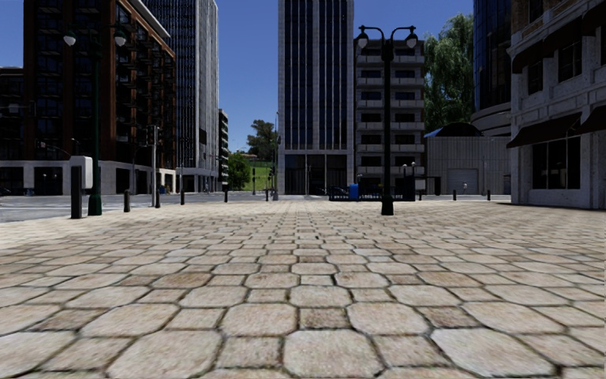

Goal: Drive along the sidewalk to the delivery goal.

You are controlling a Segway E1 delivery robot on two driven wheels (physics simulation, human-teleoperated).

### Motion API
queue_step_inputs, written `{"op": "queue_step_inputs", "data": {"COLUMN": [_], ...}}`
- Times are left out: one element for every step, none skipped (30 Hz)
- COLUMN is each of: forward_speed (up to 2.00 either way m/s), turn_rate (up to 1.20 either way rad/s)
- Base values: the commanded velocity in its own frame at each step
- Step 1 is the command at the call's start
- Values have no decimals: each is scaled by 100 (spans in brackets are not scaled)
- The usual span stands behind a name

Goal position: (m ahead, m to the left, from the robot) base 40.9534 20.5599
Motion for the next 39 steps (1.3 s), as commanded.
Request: {"op": "queue_step_inputs", "data": {"forward_speed": [200, 200, 200, 200, 200, 200, 200, 200, 200, 200, 200, 200, 200, 200, 200, 200, 200, 200, 200, 200, 200, 200, 200, 200, 200, 200, 200, 200, 200, 200, 200, 200, 200, 200, 200, 200, 200, 200, 200], "turn_rate": [0, 0, 0, 0, 0, 0, 0, 0, 0, 0, 0, 0, 0, 0, 0, 0, 0, 0, 0, 0, 0, 0, 0, 0, 0, 0, 0, 0, 0, 0, 0, 0, 0, 0, 0, 0, 0, 0, 0]}}
